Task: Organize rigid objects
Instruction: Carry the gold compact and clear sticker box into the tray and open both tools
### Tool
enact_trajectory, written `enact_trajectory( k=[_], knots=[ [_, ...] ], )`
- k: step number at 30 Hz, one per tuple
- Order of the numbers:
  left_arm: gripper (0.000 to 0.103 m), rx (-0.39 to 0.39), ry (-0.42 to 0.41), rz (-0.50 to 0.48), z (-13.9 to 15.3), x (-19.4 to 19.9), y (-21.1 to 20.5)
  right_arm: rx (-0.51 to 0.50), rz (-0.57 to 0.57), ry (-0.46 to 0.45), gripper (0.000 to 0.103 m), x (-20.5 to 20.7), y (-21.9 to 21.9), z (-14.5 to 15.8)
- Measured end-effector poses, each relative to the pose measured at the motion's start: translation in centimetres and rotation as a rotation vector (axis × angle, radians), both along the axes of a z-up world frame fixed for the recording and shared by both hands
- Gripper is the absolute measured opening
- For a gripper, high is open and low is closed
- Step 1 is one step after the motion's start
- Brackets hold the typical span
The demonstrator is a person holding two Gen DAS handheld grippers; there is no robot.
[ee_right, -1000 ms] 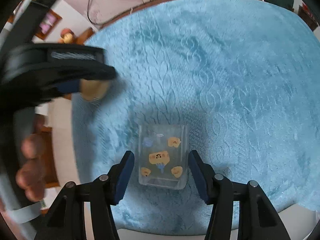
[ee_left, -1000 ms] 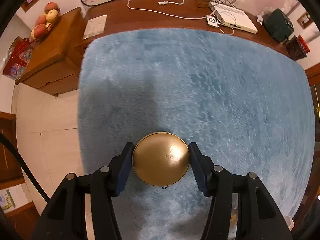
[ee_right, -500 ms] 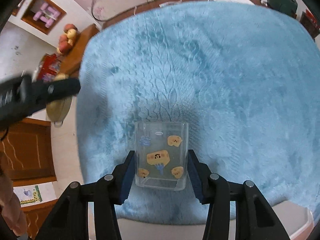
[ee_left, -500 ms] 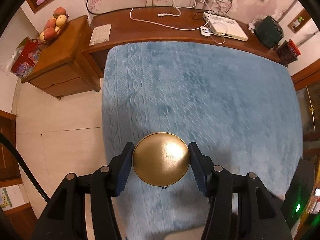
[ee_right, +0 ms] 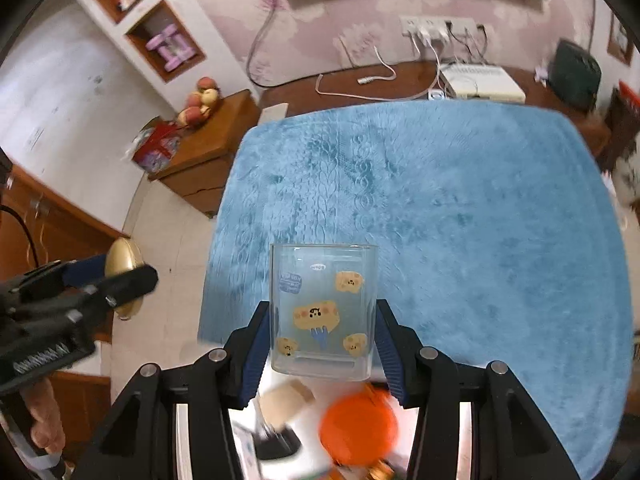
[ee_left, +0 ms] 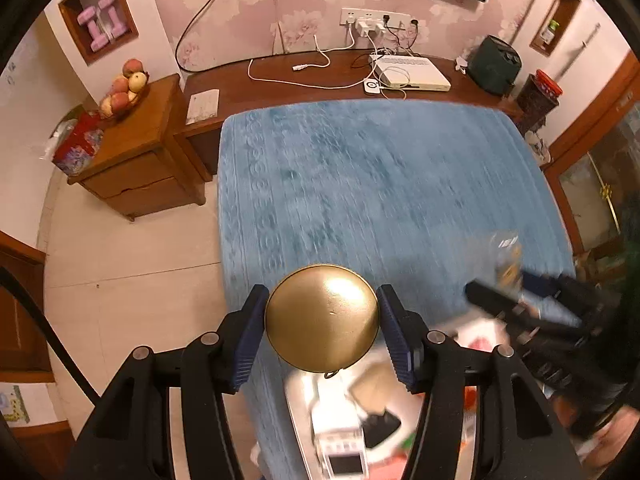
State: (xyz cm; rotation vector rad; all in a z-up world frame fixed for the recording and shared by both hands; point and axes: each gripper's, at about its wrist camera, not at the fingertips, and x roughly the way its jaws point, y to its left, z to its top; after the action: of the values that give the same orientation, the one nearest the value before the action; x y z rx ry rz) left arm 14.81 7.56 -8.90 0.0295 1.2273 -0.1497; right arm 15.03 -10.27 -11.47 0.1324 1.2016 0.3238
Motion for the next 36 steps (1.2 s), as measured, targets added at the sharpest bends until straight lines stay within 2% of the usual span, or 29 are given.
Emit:
enact_trajectory(
  k=[7, 11, 15, 24, 33, 36],
  knots=[
    [0.059, 0.048, 0.004, 0.007, -1.2, -6.4, -2.5, -0.071, 0.115, -0.061, 0.05, -6.0, -1.8, 1.7],
    [0.059, 0.07, 0.017, 0.028, -2.3, -8.6, -3.2, -0.096, 0.147, -0.057, 0.05, -8.9, -2.7, 1.2],
    [0.059, 0.056, 0.049, 0.062, -3.6, -10.2, -3.4, -0.119, 0.172, -0.037, 0.05, -10.9, -3.1, 0.2],
    [0.059, 0.128, 0.057, 0.061, -5.7, -12.7, -4.9, -0.14, 0.201, -0.014, 0.05, -12.3, -3.7, -0.9],
    [0.059, 0.163, 0.095, 0.042, -8.5, -13.5, -5.2, -0.221, 0.245, 0.07, 0.051, -13.2, -2.4, -4.5],
    [0.059, 0.148, 0.135, 0.034, -9.7, -13.7, -5.1, -0.231, 0.248, 0.094, 0.051, -13.2, -2.1, -5.2]
  ],
)
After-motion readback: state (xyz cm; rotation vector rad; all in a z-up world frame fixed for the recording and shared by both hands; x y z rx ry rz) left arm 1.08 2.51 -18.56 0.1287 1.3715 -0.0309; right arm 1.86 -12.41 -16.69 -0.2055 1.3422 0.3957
